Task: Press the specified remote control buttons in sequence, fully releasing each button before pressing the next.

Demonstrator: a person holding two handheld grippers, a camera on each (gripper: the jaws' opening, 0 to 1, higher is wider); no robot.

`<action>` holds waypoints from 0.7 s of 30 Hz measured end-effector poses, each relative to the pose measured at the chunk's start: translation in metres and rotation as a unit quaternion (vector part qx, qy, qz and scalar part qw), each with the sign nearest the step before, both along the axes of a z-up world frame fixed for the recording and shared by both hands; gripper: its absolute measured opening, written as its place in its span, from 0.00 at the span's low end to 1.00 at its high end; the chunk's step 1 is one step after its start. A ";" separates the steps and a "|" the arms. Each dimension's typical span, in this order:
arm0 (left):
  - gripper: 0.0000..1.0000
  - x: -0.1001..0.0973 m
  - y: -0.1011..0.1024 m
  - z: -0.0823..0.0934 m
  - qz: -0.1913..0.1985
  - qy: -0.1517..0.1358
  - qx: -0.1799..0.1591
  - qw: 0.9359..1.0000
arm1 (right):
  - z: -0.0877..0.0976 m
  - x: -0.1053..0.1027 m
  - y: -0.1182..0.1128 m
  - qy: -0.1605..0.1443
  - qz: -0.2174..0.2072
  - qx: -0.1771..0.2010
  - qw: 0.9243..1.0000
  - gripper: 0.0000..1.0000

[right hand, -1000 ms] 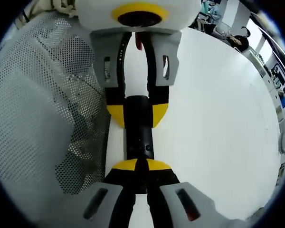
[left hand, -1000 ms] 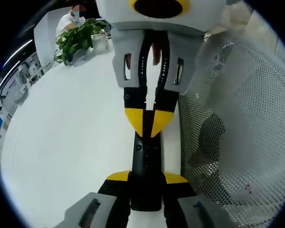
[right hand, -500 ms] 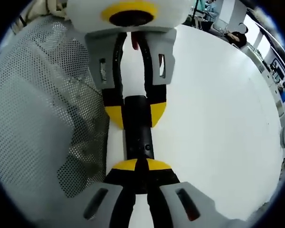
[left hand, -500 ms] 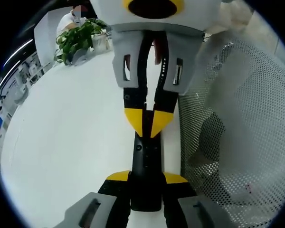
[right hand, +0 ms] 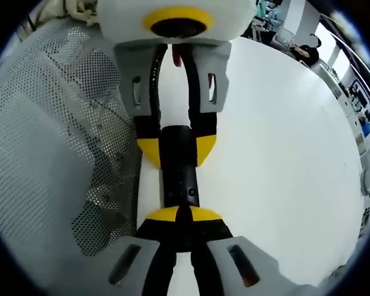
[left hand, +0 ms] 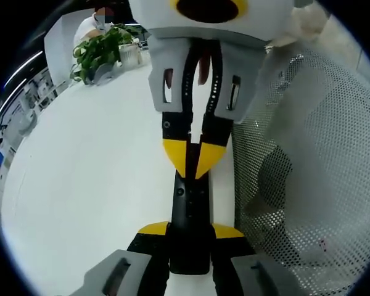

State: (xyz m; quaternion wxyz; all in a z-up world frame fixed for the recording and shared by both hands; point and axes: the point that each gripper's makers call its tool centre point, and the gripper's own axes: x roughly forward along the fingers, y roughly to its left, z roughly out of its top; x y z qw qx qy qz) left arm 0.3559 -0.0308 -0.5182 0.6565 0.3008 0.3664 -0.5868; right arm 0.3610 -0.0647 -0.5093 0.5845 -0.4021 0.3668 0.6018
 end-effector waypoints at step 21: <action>0.25 0.001 0.000 0.000 0.000 0.002 0.001 1.000 | -0.002 0.003 0.003 0.011 -0.002 -0.017 1.000 0.00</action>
